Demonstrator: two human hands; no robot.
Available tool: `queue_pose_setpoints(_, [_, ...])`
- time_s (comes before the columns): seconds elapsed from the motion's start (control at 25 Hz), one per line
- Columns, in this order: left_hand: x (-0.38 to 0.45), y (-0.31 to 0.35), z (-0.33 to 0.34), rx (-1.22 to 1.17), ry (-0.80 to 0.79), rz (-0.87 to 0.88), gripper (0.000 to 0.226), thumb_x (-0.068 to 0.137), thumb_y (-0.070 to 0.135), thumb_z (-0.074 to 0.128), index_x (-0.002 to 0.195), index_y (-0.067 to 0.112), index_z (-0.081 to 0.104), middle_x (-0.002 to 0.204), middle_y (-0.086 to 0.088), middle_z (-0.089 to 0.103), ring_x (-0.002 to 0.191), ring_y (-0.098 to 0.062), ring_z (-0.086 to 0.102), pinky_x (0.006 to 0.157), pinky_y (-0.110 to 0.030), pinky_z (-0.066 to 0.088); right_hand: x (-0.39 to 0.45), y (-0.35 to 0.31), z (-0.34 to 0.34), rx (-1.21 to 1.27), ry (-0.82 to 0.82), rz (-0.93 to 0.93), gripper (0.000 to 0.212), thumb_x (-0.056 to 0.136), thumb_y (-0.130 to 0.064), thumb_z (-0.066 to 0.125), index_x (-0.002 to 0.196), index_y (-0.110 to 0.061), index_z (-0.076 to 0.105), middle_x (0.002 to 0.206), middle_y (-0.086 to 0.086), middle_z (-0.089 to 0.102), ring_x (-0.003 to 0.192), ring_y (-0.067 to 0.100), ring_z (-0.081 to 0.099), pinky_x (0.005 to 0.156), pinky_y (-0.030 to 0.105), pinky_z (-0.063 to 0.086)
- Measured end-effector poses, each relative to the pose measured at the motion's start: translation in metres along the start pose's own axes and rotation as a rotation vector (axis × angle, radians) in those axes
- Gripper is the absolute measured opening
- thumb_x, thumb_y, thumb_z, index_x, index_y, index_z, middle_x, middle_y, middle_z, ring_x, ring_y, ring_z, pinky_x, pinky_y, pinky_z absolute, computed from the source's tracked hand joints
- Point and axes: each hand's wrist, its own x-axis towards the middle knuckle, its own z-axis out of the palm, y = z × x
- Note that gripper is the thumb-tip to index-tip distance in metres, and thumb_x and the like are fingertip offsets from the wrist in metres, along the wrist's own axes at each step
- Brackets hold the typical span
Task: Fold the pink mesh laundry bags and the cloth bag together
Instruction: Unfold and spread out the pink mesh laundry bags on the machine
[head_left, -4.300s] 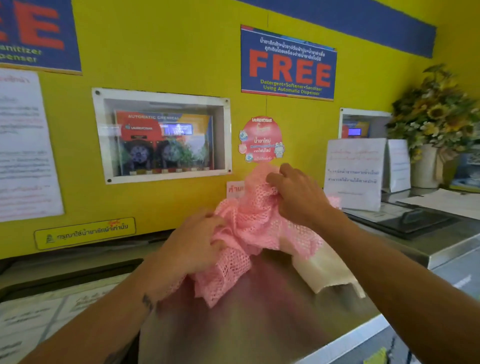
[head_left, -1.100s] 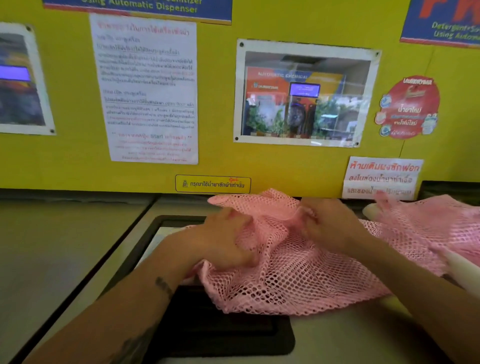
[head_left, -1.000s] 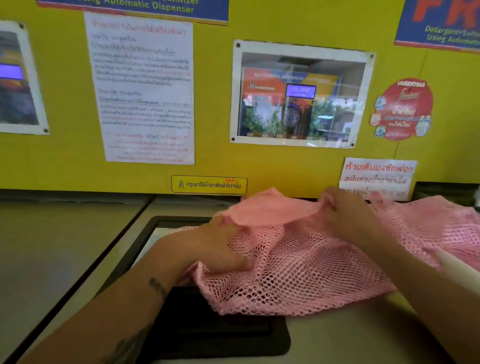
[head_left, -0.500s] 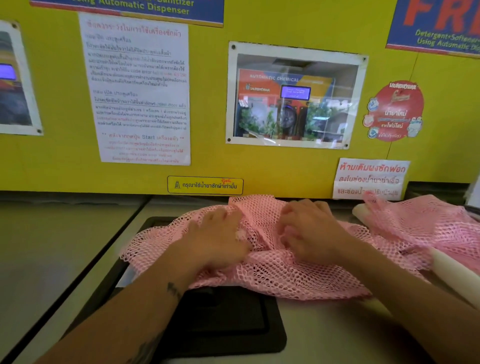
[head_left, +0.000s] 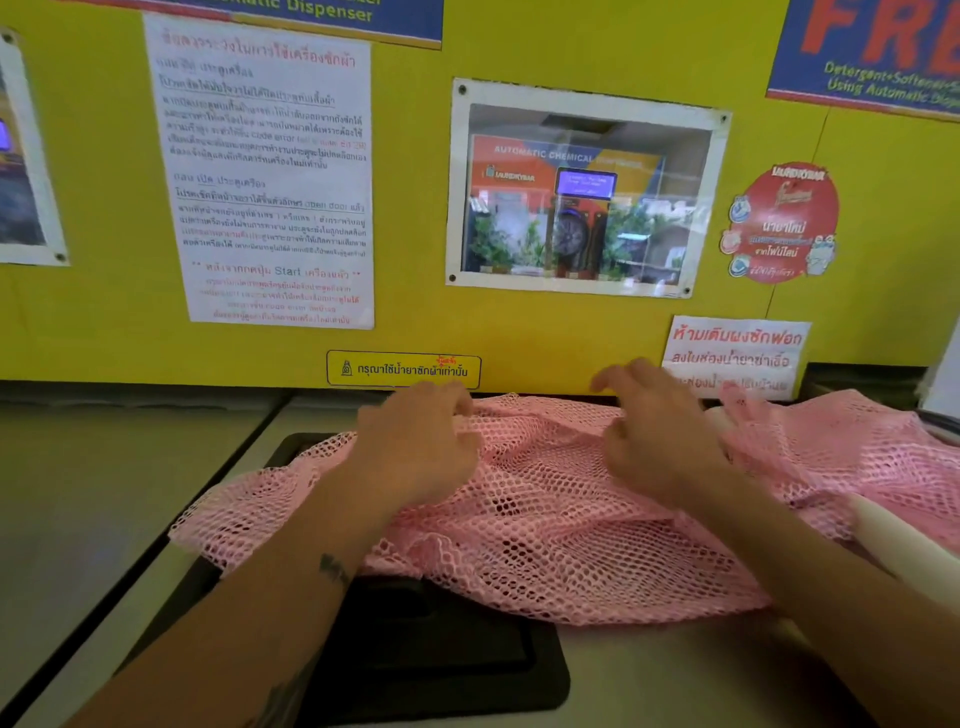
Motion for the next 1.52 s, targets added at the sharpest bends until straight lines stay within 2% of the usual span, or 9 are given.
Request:
queue_pose_setpoints(0.12, [-0.008, -0.006, 0.011, 0.195, -0.51, -0.051, 0.084, 0.076, 0.078, 0.043, 0.149, 0.047, 0.015, 0.163, -0.005, 0.009, 0.148, -0.033, 0.007, 0.115, -0.063, 0.01, 0.0, -0.001, 0.022, 0.055, -0.389, -0.014, 0.027, 0.087, -0.041, 0.048, 0.108, -0.029, 0.062, 0.117, 0.002, 0.061, 0.103, 0.021, 0.058, 0.092, 0.041, 0.049])
queue_pose_setpoints(0.2, [-0.012, -0.009, 0.004, 0.147, -0.551, 0.015, 0.08, 0.08, 0.073, 0.048, 0.149, 0.042, 0.023, 0.161, -0.002, 0.02, 0.146, -0.027, 0.02, 0.118, -0.053, 0.017, 0.002, 0.017, 0.027, -0.026, -0.481, 0.11, 0.052, 0.083, -0.06, 0.041, 0.127, -0.035, 0.053, 0.14, 0.006, 0.051, 0.126, 0.03, 0.047, 0.104, 0.05, 0.04])
queue_pose_setpoints(0.32, [-0.014, -0.002, -0.013, -0.094, -0.25, 0.055, 0.045, 0.084, 0.061, 0.056, 0.123, 0.037, 0.06, 0.115, 0.011, 0.066, 0.111, -0.014, 0.057, 0.109, -0.042, 0.032, 0.004, 0.035, 0.024, -0.088, -0.431, 0.292, 0.083, 0.074, -0.073, 0.044, 0.142, -0.03, 0.027, 0.158, 0.013, 0.022, 0.145, 0.042, 0.017, 0.111, 0.063, 0.024])
queue_pose_setpoints(0.48, [0.0, -0.006, -0.019, -0.087, 0.378, -0.062, 0.017, 0.091, 0.036, 0.05, 0.102, 0.034, 0.062, 0.079, 0.013, 0.063, 0.092, -0.02, 0.06, 0.096, -0.042, 0.033, -0.003, 0.016, 0.014, -0.067, -0.222, 0.078, 0.068, 0.076, -0.036, 0.055, 0.139, -0.028, 0.031, 0.152, 0.007, 0.036, 0.137, 0.033, 0.037, 0.108, 0.056, 0.034])
queue_pose_setpoints(0.68, [0.007, -0.032, 0.007, 0.241, -0.343, -0.327, 0.094, 0.059, 0.077, 0.04, 0.134, 0.022, 0.049, 0.143, -0.011, 0.043, 0.132, -0.036, 0.038, 0.109, -0.062, 0.024, -0.014, -0.013, 0.013, 0.103, -0.14, -0.23, 0.052, 0.086, -0.043, 0.052, 0.137, -0.034, 0.044, 0.142, -0.001, 0.043, 0.133, 0.021, 0.037, 0.106, 0.044, 0.037])
queue_pose_setpoints(0.76, [0.006, -0.029, 0.006, 0.171, -0.369, -0.279, 0.079, 0.062, 0.073, 0.047, 0.123, 0.023, 0.055, 0.133, -0.003, 0.05, 0.125, -0.034, 0.045, 0.107, -0.061, 0.028, -0.017, -0.014, 0.021, 0.086, -0.26, -0.264, 0.068, 0.083, -0.06, 0.042, 0.147, -0.044, 0.025, 0.159, 0.0, 0.022, 0.147, 0.026, 0.016, 0.115, 0.056, 0.024])
queue_pose_setpoints(0.92, [0.0, -0.016, -0.009, -0.048, -0.112, -0.078, 0.021, 0.082, 0.036, 0.06, 0.096, 0.025, 0.049, 0.098, 0.001, 0.06, 0.085, -0.02, 0.056, 0.075, -0.038, 0.048, -0.011, 0.0, 0.04, 0.036, -0.535, -0.138, 0.08, 0.083, -0.077, 0.027, 0.152, -0.048, -0.003, 0.166, -0.003, -0.011, 0.151, 0.03, -0.01, 0.118, 0.063, 0.005])
queue_pose_setpoints(1.2, [0.014, -0.039, -0.04, 0.171, 0.681, -0.083, 0.056, 0.073, 0.027, 0.071, 0.122, 0.02, 0.045, 0.114, -0.013, 0.043, 0.106, -0.033, 0.042, 0.084, -0.046, 0.037, 0.002, 0.027, 0.032, -0.025, -0.641, 0.037, 0.108, 0.061, -0.096, 0.015, 0.154, -0.04, 0.008, 0.164, 0.004, 0.016, 0.15, 0.031, 0.012, 0.117, 0.06, 0.015])
queue_pose_setpoints(1.52, [0.0, -0.034, -0.015, 0.25, -0.494, -0.225, 0.077, 0.08, 0.061, 0.048, 0.148, 0.032, 0.029, 0.158, -0.014, 0.023, 0.143, -0.036, 0.024, 0.114, -0.052, 0.026, -0.005, 0.009, 0.016, -0.162, -0.372, -0.004, 0.085, 0.084, -0.066, 0.044, 0.155, -0.027, 0.017, 0.164, 0.007, 0.014, 0.15, 0.027, 0.013, 0.118, 0.056, 0.01])
